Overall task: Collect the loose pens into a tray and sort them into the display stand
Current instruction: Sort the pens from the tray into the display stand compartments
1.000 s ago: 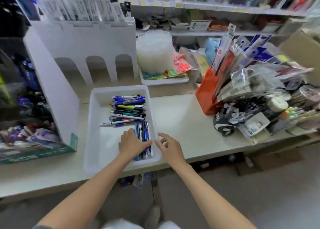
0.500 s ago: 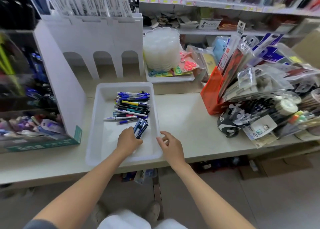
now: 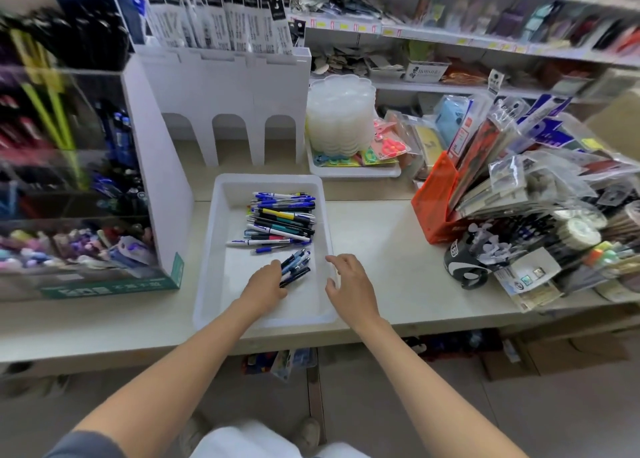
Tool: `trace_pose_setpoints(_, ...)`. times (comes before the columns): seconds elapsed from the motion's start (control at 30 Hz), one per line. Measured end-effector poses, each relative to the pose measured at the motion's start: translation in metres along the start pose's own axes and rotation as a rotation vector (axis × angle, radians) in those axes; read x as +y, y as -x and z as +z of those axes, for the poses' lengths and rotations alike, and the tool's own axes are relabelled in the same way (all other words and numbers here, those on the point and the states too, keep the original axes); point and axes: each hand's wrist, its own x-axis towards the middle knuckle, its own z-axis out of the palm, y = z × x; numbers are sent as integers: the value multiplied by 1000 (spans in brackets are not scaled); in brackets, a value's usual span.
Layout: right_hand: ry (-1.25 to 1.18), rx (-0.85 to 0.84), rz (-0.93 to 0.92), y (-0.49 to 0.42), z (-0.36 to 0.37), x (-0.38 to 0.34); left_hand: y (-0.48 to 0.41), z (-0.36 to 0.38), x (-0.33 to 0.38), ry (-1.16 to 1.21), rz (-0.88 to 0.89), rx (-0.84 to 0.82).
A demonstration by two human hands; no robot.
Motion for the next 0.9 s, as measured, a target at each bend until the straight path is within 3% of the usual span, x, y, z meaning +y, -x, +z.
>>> trace_pose_setpoints(0.17, -83, 60, -54, -15, -4, -24, -3, -28, -20, 480, -118, 24)
trace_pose_setpoints(0.33, -337, 11, -29, -49, -9, -73, 22, -74, -21, 902, -56, 61)
trace_pose_setpoints(0.57, -532, 20, -157, -85, -18, -158, 54, -139, -24, 1118, 87, 162)
trace_pose_setpoints(0.9, -691, 268, -333, -100, -11, -293, 87, -241, -85, 1059, 265, 450)
